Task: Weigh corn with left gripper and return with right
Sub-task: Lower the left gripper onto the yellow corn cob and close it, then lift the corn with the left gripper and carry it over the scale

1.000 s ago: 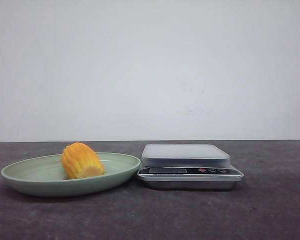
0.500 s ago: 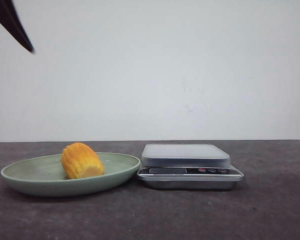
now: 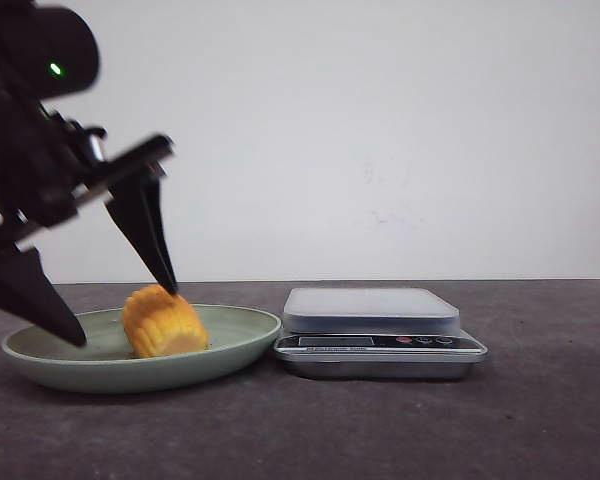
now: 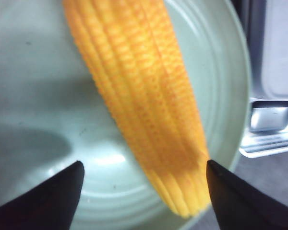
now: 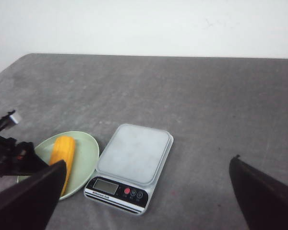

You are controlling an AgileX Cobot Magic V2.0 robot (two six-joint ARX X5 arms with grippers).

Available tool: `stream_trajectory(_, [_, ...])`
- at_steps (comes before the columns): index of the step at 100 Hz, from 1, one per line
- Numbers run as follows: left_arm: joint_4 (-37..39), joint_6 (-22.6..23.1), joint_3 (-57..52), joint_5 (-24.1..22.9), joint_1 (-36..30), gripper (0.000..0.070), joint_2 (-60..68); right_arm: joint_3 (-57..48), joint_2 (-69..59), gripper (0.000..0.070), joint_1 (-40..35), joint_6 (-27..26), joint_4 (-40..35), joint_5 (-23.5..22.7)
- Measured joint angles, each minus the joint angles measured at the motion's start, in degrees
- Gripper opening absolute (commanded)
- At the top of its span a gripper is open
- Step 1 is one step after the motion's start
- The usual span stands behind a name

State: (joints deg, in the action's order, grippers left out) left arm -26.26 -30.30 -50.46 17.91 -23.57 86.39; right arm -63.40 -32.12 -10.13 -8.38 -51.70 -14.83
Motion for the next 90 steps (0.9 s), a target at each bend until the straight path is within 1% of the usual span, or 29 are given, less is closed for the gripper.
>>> stream_trajectory(9, [2.1,-1.4,-0.4,-0.3,-1.3,0.0473,2.1,0.0,0.0,0.0684,0.0,0.0,-0.4,0.0])
stream_trajectory(17, [2.6,-1.9,-1.2,-1.9,-2.6,0.0470,3.2,0.0,0.0,0.0684,0.0,0.0,-0.5,0.0])
stream_trajectory(21, [2.8,-2.2,-1.3,-2.5,-3.2,0.0458,3.6,0.0,0.0,0.0684,0.0,0.0,-0.8,0.0])
stream_trajectory(24, [2.8,-2.3,-1.4,-2.8,-3.5,0.0434,3.8,0.0,0.0,0.0684,0.0,0.0,-1.0,0.0])
stream_trajectory(28, [2.1,-2.3,-1.4,-3.2,-3.9,0.0371,4.2,0.0,0.0,0.0684,0.0,0.0,-1.2,0.0])
stream_trajectory(31, [2.1,-2.2,-1.4,-3.4,-4.0,0.0301,4.3,0.0,0.0,0.0684,0.0,0.0,-1.4,0.0])
stream_trajectory(34, [2.0,-2.2,-1.4,-3.5,-4.1,0.0204,4.3,0.0,0.0,0.0684,0.0,0.0,-1.5,0.0])
stream_trajectory(39, [1.6,-2.2,-1.3,-4.2,-4.1,0.0000,4.4,0.0,0.0,0.0684,0.0,0.0,-1.5,0.0])
stream_trajectory(41, [1.6,-2.1,-1.3,-4.2,-4.1,0.0003,4.5,0.0,0.0,0.0684,0.0,0.0,-1.5,0.0])
stream_trajectory(42, [1.7,-2.2,-1.3,-4.2,-4.1,0.0016,4.5,0.0,0.0,0.0684,0.0,0.0,-1.5,0.0])
stream_trajectory(53, [1.8,-2.3,-1.3,-3.8,-4.1,0.0010,4.5,0.0,0.0,0.0684,0.0,0.0,-1.7,0.0])
stream_trajectory(72, [1.0,-1.5,-1.4,0.2,-4.1,0.0010,4.1,0.0,0.0,0.0684,0.0,0.7,-3.5,0.1])
stream_trajectory(81, [0.6,-1.2,-2.3,1.1,-4.4,0.0010,2.0,0.0,0.0,0.0684,0.0,0.8,-3.9,0.1])
stream_trajectory(90, [1.5,-1.1,-5.4,1.4,-4.8,0.0010,-2.1,0.0,0.0,0.0684,-0.1,0.9,-4.4,0.1])
